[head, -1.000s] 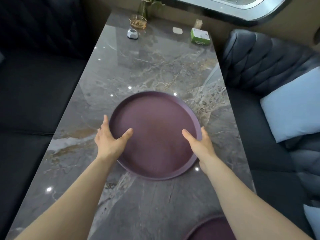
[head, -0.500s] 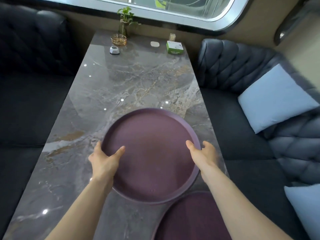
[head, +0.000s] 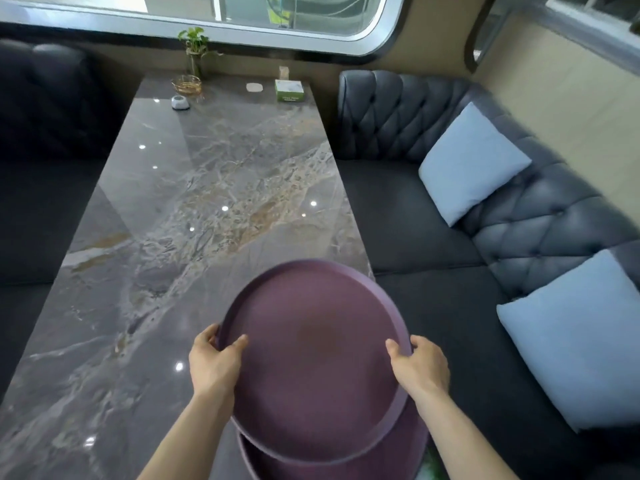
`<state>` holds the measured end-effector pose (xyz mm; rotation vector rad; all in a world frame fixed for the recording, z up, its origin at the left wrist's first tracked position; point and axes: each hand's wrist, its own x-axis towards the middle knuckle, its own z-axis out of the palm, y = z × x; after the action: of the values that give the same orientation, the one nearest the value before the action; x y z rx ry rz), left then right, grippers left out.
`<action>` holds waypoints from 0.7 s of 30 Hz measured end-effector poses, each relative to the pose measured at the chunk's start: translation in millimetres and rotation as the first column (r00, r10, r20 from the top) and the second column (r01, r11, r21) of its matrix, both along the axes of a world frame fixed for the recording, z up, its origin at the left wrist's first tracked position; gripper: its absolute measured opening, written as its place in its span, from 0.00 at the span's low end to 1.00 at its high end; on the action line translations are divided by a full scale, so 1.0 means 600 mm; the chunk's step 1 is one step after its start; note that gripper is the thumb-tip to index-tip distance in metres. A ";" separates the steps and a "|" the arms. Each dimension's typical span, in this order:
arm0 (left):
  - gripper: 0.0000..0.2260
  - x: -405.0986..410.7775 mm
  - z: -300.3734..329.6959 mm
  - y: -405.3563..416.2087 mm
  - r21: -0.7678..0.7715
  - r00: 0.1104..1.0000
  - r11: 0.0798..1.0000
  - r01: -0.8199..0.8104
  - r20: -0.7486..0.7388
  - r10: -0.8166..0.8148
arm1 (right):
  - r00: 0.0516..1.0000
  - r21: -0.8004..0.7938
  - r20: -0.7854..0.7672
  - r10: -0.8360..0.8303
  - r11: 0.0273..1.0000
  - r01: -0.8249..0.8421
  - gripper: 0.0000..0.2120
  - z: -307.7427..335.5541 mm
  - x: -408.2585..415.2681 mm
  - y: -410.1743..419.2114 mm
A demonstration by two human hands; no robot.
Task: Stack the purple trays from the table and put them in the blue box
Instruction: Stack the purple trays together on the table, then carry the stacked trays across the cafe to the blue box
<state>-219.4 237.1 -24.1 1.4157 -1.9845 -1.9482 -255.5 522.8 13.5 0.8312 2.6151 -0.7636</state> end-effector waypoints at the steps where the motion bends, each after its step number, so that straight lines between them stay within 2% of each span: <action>1: 0.23 0.013 -0.003 0.010 -0.009 1.000 1.000 0.005 0.008 -0.005 | 1.000 0.006 0.016 0.003 1.000 -0.004 0.32 -0.004 0.018 0.009; 6: 0.28 0.063 -0.017 0.047 -0.082 0.997 0.995 0.059 0.054 -0.054 | 0.999 0.035 0.042 -0.004 0.999 0.002 0.32 -0.021 0.081 0.034; 10: 0.33 0.087 -0.021 0.070 -0.191 0.974 0.962 0.195 0.154 -0.166 | 0.999 0.070 0.042 -0.014 0.997 0.011 0.32 -0.026 0.103 0.047; 14: 0.35 0.110 -0.019 0.091 -0.352 0.893 0.847 0.398 0.359 -0.271 | 0.999 0.094 0.051 -0.016 0.995 0.011 0.31 -0.032 0.122 0.058; 21: 0.41 0.126 -0.025 0.099 -0.495 0.838 0.687 0.531 0.429 -0.338 | 0.996 0.113 0.085 0.006 0.993 -0.016 0.34 -0.059 0.141 0.057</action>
<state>-143.6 296.7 -39.1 1.1742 -2.9543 -0.9994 -170.8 556.9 -21.8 0.8599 2.6056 -0.5681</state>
